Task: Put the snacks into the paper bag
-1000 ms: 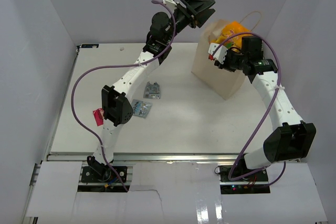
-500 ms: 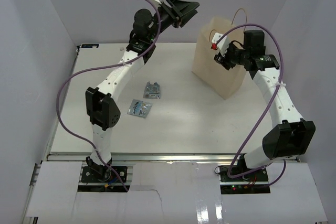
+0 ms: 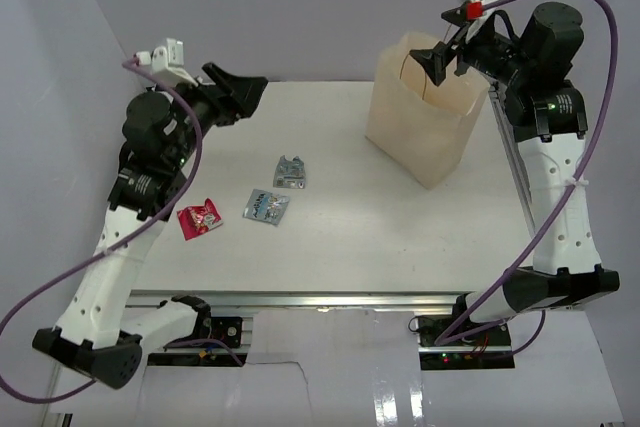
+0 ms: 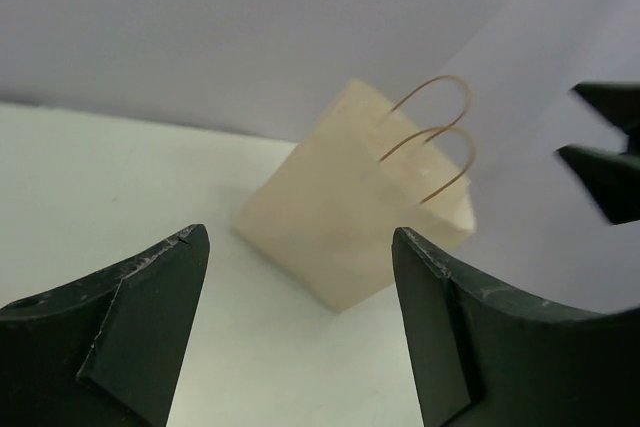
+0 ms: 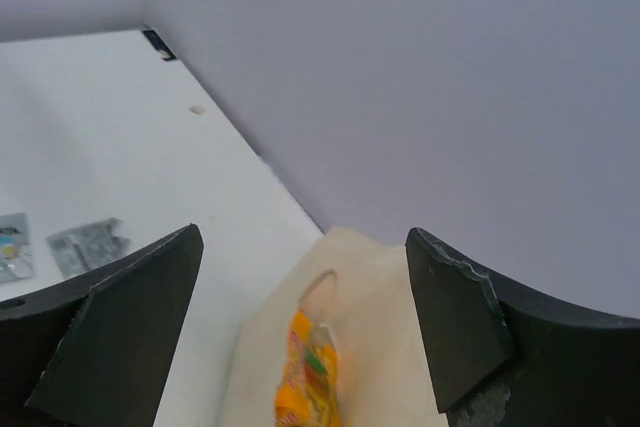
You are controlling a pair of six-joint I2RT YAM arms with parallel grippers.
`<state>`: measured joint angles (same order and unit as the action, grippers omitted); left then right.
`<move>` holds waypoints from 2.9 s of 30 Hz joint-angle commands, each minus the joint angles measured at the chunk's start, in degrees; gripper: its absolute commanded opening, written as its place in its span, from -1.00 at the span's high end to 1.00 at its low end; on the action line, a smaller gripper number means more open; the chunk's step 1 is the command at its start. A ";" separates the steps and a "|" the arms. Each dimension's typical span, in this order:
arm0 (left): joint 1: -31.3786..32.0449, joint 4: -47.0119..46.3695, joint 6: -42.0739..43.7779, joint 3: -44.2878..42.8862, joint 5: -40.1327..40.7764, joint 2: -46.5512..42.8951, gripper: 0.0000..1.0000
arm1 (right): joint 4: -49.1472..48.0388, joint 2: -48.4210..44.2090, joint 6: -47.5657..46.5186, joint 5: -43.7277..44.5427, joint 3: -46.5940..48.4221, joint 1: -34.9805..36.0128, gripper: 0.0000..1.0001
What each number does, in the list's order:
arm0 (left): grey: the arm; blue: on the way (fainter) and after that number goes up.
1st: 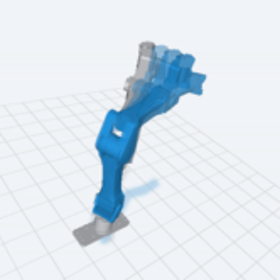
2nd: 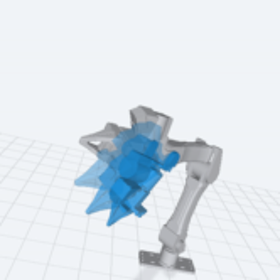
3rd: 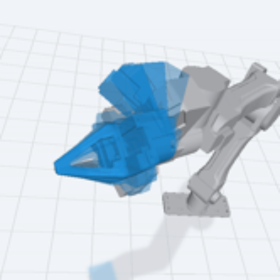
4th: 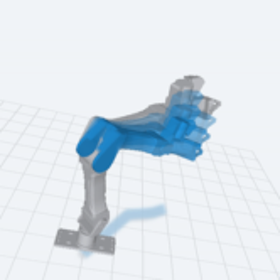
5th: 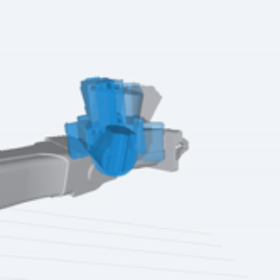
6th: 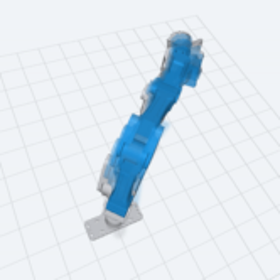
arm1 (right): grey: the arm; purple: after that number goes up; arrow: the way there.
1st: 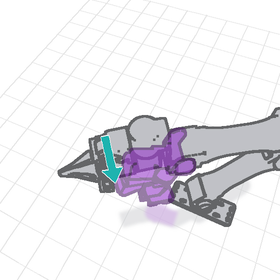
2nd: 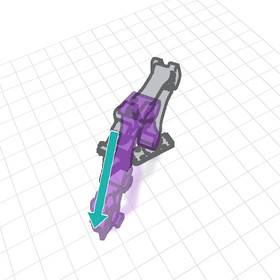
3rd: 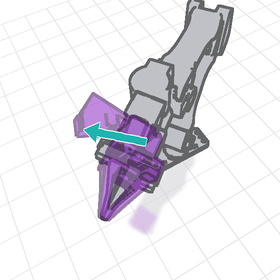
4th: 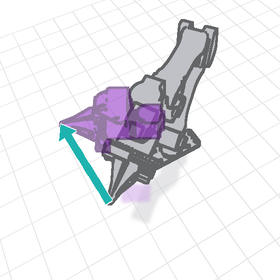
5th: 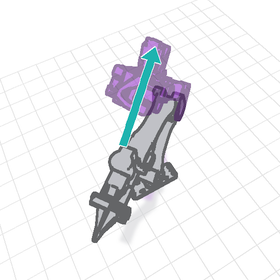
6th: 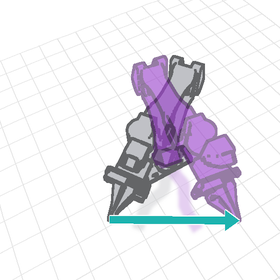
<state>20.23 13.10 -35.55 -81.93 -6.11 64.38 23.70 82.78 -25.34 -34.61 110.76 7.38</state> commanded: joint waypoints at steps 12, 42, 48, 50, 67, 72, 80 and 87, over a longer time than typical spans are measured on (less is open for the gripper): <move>-0.19 21.52 -4.78 32.17 8.94 -19.55 -0.85 | 8.84 17.75 12.40 14.53 -11.71 28.12 -0.74; -0.19 28.21 -29.31 43.52 3.47 -31.16 -0.96 | -1.20 58.28 16.99 12.73 9.48 30.33 -0.07; -0.19 28.03 -32.47 45.28 4.44 -29.49 -0.96 | -1.38 55.57 16.82 8.79 6.31 29.19 0.50; -0.19 27.51 -33.09 45.81 5.23 -28.96 -0.96 | -1.38 53.90 15.86 6.50 4.83 28.84 0.62; -0.19 7.83 -35.82 50.20 6.55 -8.86 -0.96 | -6.83 0.99 -0.94 -3.55 -18.58 20.06 0.85; -0.28 3.51 -30.99 47.31 6.20 -1.99 -0.96 | -8.23 -4.20 3.28 5.68 -10.84 10.05 0.85; -0.37 5.61 -17.20 38.79 6.20 8.65 -0.96 | -17.02 -1.06 9.60 26.76 -8.72 0.02 0.85; -0.37 13.96 -16.04 32.80 9.89 12.96 -0.96 | -18.34 1.50 7.68 32.06 -14.06 -1.84 0.85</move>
<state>20.10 22.35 -53.49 -47.57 1.50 77.89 8.71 84.95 -17.37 -7.14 98.67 5.63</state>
